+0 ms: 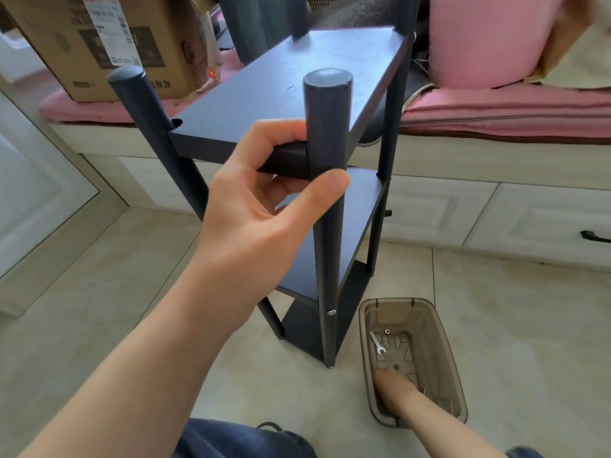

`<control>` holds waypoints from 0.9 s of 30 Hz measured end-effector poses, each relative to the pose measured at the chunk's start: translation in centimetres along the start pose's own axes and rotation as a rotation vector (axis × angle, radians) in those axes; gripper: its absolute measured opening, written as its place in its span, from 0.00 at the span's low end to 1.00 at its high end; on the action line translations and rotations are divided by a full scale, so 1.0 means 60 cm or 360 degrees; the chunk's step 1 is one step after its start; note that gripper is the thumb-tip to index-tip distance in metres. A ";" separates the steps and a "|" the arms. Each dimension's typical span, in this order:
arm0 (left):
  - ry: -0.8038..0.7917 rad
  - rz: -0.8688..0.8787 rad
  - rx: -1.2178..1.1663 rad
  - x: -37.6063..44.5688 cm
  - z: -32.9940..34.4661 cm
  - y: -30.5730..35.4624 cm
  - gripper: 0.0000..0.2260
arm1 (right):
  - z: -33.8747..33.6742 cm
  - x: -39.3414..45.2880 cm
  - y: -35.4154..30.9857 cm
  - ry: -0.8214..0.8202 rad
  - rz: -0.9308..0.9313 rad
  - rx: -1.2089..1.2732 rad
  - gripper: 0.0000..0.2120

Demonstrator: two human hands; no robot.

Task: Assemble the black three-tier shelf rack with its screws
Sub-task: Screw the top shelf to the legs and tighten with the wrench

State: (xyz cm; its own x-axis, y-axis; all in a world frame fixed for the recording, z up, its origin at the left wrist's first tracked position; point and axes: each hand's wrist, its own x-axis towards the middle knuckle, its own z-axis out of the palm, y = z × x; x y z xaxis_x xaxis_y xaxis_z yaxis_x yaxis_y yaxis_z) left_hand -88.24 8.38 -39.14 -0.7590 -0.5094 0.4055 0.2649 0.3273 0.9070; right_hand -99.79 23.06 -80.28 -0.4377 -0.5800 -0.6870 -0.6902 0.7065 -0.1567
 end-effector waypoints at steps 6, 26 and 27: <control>0.0003 0.0010 -0.0004 0.001 0.000 -0.002 0.11 | -0.004 -0.002 -0.002 0.0080 0.0027 -0.0066 0.20; 0.0147 -0.0118 -0.0135 -0.005 0.003 -0.008 0.22 | -0.400 -0.218 -0.059 0.0355 -0.0495 0.0218 0.02; 0.0176 -0.0125 -0.0129 -0.007 0.005 -0.007 0.24 | -0.428 -0.248 -0.060 0.0404 -0.0517 0.0429 0.03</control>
State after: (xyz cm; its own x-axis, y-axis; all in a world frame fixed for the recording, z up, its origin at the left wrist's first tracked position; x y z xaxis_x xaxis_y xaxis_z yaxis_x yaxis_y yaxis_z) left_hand -88.19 8.71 -39.73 -0.7104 -0.6167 0.3390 0.2578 0.2202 0.9408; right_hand -105.61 18.72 -51.26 -0.3745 -0.8445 -0.3828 -0.6552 0.5331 -0.5352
